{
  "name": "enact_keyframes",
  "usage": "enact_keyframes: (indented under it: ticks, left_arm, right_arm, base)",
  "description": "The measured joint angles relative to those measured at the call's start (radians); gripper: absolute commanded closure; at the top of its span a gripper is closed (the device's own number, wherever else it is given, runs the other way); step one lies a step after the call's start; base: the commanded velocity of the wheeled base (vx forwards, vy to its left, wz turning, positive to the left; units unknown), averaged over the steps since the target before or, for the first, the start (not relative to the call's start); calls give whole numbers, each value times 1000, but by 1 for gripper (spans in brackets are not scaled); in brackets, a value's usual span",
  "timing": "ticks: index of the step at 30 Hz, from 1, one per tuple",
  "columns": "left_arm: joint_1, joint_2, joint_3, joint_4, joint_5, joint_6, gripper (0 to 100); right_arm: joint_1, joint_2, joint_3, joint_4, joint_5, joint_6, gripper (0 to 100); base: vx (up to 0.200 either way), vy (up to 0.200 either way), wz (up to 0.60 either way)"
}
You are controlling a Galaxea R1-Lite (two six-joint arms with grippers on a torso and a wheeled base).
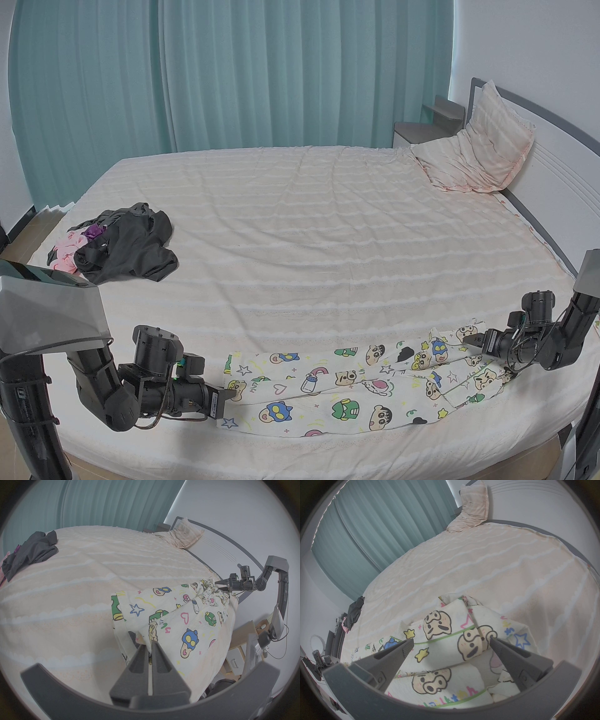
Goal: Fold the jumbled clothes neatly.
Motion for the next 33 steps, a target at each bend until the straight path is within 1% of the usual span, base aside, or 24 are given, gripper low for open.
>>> enact_keyframes:
  ticks: [1, 7, 12, 16, 19, 24, 27, 33]
  left_arm:
    - [1, -1, -1, 0, -1, 0, 100]
    - [0, -7, -2, 0, -3, 0, 100]
    - [0, -12, -3, 0, 0, -1, 100]
    - [0, -15, -12, -1, 3, -18, 100]
    - [2, -21, -19, -1, 5, -31, 100]
    - [4, -26, -38, -1, 51, -37, 100]
    - [4, -27, -56, -1, 65, -38, 100]
    - [5, -34, -103, -1, 105, -40, 100]
  right_arm:
    - [0, 3, -5, 0, 10, 3, 100]
    - [0, 5, -11, 0, 54, 17, 100]
    - [-3, 5, -13, -1, 57, 33, 100]
    - [-10, 3, -20, -7, 56, 41, 100]
    - [-29, 1, -34, -7, 56, 44, 100]
    - [-72, -13, -45, 2, 57, 47, 100]
    - [-91, -20, -47, 4, 57, 47, 100]
    - [-105, -26, -38, 4, 67, 47, 100]
  base:
    - [0, 0, 0]
    - [0, 0, 0]
    - [0, 0, 0]
    - [0, 0, 0]
    - [0, 0, 0]
    - [0, 0, 0]
    - [0, 0, 0]
    - [0, 0, 0]
